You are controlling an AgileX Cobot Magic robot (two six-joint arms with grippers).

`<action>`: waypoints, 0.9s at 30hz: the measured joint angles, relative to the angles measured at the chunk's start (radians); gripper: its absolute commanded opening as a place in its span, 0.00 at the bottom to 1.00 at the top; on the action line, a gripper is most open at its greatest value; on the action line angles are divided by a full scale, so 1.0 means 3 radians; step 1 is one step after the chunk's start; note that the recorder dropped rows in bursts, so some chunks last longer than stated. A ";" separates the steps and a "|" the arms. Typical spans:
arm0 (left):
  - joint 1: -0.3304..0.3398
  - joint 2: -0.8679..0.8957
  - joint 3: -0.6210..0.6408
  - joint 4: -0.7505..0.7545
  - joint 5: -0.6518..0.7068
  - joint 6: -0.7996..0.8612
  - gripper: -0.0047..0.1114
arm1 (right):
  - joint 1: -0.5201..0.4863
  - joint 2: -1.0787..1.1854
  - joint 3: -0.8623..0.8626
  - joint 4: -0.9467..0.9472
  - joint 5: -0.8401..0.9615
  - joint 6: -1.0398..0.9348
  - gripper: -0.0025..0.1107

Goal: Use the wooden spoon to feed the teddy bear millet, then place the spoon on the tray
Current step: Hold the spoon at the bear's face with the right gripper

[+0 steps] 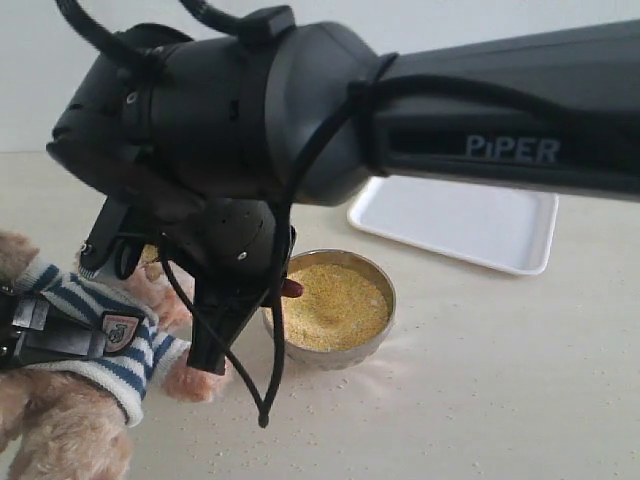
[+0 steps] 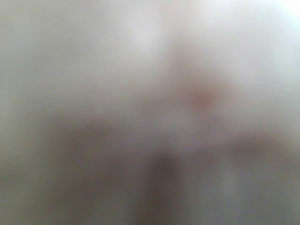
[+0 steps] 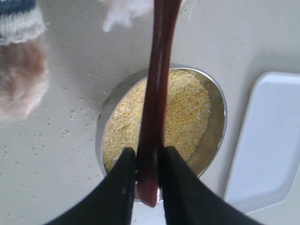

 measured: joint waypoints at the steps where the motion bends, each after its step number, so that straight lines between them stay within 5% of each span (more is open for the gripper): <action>1: 0.0000 0.0000 0.0000 0.0000 0.0000 0.0000 0.09 | 0.0014 0.0018 0.0000 -0.0024 0.0000 0.0017 0.10; 27: 0.0000 0.0000 0.0000 0.0000 0.0000 0.0000 0.09 | 0.0457 0.0066 0.0434 -0.1458 0.0000 0.0668 0.10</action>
